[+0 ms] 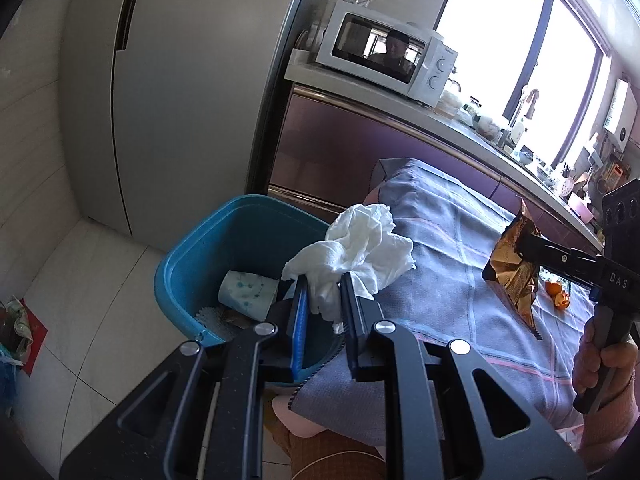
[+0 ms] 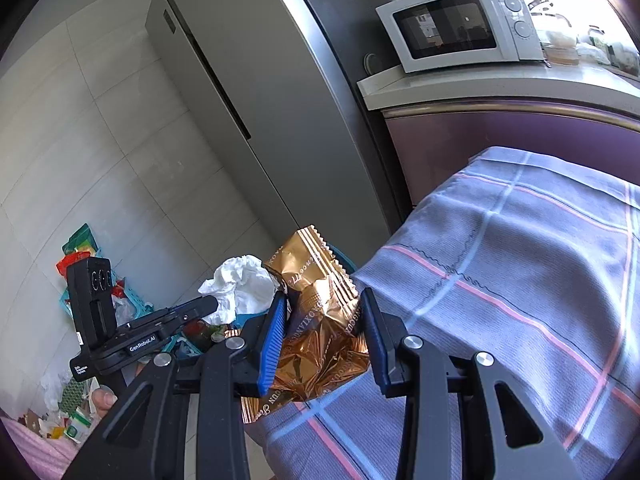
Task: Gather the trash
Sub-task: 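Carry the tissue and gold wrapper with both tools over the blue bin, then open both tools to drop the tissue and wrapper into the bin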
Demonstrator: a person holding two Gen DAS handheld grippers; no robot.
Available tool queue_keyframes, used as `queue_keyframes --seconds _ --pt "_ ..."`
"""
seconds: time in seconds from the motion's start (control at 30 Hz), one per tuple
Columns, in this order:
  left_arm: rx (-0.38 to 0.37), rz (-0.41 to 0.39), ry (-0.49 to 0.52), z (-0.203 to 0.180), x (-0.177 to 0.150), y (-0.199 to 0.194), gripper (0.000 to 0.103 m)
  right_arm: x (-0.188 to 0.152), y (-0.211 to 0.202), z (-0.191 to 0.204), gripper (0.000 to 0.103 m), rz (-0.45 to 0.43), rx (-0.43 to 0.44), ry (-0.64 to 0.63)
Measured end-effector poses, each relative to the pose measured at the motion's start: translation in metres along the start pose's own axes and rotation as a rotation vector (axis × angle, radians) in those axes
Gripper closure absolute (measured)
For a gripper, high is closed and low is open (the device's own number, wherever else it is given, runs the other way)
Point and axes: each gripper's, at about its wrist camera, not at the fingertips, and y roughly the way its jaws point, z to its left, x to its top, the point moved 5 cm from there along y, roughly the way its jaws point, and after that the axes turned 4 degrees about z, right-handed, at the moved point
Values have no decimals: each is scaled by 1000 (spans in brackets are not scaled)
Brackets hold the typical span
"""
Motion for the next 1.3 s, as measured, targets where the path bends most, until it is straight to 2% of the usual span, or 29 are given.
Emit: queue_keyframes --seconds 0.53,1.3 --pt "65 8 -37 26 -3 10 87 14 35 32 67 35 15 -69" --pt "137 52 -72 46 0 38 87 23 97 50 67 106 -10 -102"
